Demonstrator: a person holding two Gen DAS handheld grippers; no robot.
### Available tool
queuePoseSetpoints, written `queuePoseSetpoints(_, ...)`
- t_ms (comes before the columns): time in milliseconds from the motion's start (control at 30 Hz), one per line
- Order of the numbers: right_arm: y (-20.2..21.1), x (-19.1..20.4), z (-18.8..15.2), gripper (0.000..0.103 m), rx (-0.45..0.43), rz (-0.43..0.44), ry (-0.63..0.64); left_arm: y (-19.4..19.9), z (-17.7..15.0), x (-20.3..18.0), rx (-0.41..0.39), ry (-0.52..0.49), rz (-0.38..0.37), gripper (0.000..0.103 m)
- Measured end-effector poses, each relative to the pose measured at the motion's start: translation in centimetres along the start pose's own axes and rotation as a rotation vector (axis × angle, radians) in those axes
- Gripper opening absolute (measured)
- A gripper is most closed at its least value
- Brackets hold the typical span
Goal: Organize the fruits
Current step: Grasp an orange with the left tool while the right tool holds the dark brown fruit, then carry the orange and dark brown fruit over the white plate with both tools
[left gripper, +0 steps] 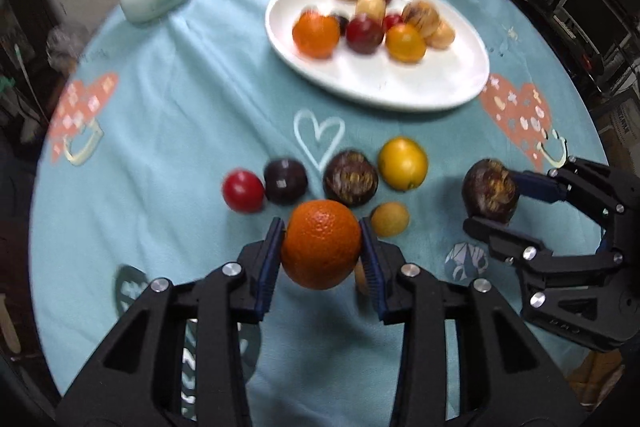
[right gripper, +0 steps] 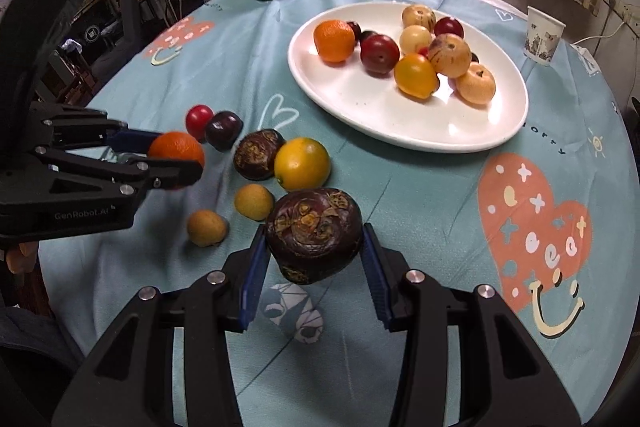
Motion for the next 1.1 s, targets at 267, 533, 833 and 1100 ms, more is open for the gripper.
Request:
queuePoseSetpoints(267,5.0,1.1,1.2,0.046,-0.127,-0.008,-0.031,7.2,1.6,-2.7,-0.201,-0.105,0.015,0.038)
queuePoseSetpoints(533,8.1,2.0,1.3,0.046,-0.189,-0.026,-0.048,10.3,1.4,-4.1,-0.26,-0.147,0.0,0.039)
queuePoseSetpoints(833,8.6,2.2,1.2,0.046,-0.197,-0.026,-0.054,10.4,1.1,-4.5,-0.255,-0.154,0.006,0.039)
queuePoseSetpoints(1100,7.7,1.6,1.3,0.046,-0.181,-0.012,-0.067,9.2,1.9,-4.4,-0.233,-0.147,0.011,0.039)
Point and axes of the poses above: each gripper's, at about its wrist camera, not at the fingertips, and y roughly against the way its jaws point, x to its left, z to its top, the point moved 4 cm from there along -y, roughly the way its jaws point, and after that the axes turned 14 degrees about y, right-handed, at the moved point
